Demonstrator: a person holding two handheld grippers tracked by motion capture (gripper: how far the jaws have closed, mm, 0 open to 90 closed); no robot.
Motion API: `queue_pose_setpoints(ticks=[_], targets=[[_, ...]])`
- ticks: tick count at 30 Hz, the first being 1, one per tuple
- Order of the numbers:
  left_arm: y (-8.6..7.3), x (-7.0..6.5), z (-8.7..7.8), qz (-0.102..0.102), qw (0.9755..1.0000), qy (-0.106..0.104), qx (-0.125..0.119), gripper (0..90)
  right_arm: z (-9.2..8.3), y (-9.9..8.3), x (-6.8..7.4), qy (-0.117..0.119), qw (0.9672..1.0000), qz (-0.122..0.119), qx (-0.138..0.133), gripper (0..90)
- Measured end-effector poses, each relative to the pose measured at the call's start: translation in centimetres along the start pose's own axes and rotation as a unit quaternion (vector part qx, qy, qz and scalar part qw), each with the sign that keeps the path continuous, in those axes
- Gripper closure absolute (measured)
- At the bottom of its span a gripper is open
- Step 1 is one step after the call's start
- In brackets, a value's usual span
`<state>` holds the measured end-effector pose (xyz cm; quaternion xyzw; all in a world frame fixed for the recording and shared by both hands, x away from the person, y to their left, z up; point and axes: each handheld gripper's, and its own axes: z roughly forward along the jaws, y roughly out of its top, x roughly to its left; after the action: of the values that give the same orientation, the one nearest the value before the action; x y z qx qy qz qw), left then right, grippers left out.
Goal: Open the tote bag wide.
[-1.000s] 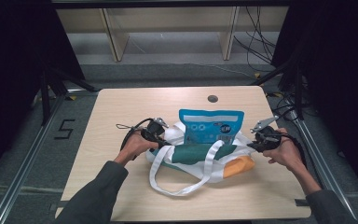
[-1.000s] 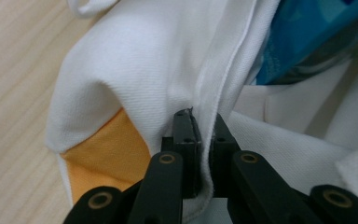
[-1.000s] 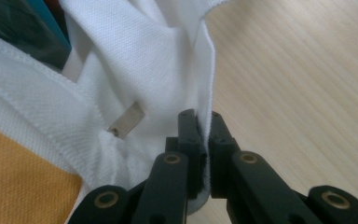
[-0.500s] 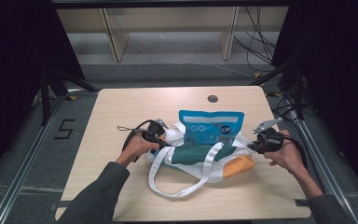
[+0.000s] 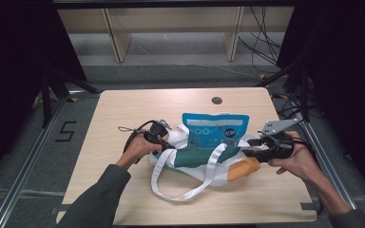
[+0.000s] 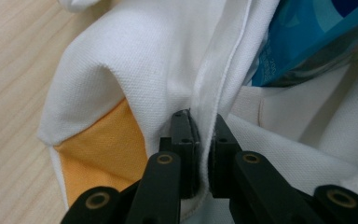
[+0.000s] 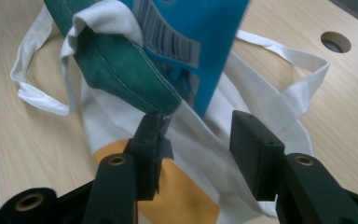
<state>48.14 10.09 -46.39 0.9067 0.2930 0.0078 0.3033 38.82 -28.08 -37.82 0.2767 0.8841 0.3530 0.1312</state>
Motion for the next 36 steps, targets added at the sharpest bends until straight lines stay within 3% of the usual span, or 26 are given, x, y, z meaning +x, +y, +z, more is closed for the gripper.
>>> queue_pose_setpoints(ticks=[4, 7, 10, 14, 15, 17, 19, 22, 24, 27, 29, 30, 32, 33, 36], targets=[[0.1, 0.1, -0.1, 0.001, 1.0000, -0.005, -0.005, 83.1, 0.8, 0.7, 0.7, 0.016, 0.9998, -0.005, -0.004, 55.3], [0.1, 0.2, -0.1, -0.001, 0.9999, -0.007, -0.010, 82.7, 1.1, 1.1, 1.3, 0.025, 0.9994, -0.023, 0.008, 56.1], [0.4, 0.2, -0.3, 0.000, 0.9999, -0.004, -0.011, 82.5, 1.5, 1.1, 1.7, 0.034, 0.9984, -0.022, 0.039, 66.1], [1.1, 0.4, -0.5, 0.000, 1.0000, 0.002, -0.008, 82.4, 2.2, 0.1, 2.3, 0.043, 0.9966, -0.038, 0.059, 82.6], [1.3, 0.5, -0.6, 0.006, 1.0000, 0.002, -0.005, 82.5, 2.2, -0.2, 2.5, 0.050, 0.9963, -0.037, 0.060, 85.3], [1.5, 0.6, -0.5, 0.000, 1.0000, 0.004, -0.009, 82.6, 2.2, -0.9, 2.9, 0.061, 0.9955, -0.029, 0.066, 88.0], [1.8, 0.7, -0.5, -0.004, 1.0000, 0.004, -0.007, 83.2, 2.1, -1.5, 3.0, 0.073, 0.9944, -0.044, 0.063, 88.4], [2.1, 0.7, -1.0, -0.014, 0.9996, 0.008, -0.022, 83.8, 1.9, -2.4, 4.2, 0.071, 0.9940, -0.047, 0.068, 88.6], [2.3, 0.6, -1.6, -0.018, 0.9993, 0.008, -0.033, 84.0, 1.5, -2.6, 4.5, 0.075, 0.9939, -0.058, 0.057, 88.7], [2.8, 0.8, -2.4, -0.027, 0.9984, 0.009, -0.049, 84.3, 1.0, -2.8, 4.8, 0.075, 0.9943, -0.050, 0.056, 88.7], [2.7, 1.0, -2.3, -0.031, 0.9983, 0.007, -0.049, 84.4, 1.6, -3.4, 4.9, 0.081, 0.9934, -0.059, 0.055, 88.8], [2.6, 1.2, -2.0, -0.033, 0.9981, 0.007, -0.051, 84.7, 2.1, -4.0, 5.5, 0.077, 0.9939, -0.042, 0.067, 88.8], [2.3, 1.5, -1.1, -0.047, 0.9974, 0.007, -0.055, 85.6, 3.4, -5.2, 5.7, 0.074, 0.9932, -0.038, 0.082, 88.8], [2.1, 1.7, -0.6, -0.052, 0.9973, 0.001, -0.053, 85.8, 3.9, -5.8, 5.8, 0.087, 0.9915, -0.038, 0.089, 88.8], [1.7, 2.0, 0.8, -0.046, 0.9983, 0.002, -0.035, 86.2, 5.4, -7.1, 6.2, 0.091, 0.9906, -0.034, 0.097, 88.8]])
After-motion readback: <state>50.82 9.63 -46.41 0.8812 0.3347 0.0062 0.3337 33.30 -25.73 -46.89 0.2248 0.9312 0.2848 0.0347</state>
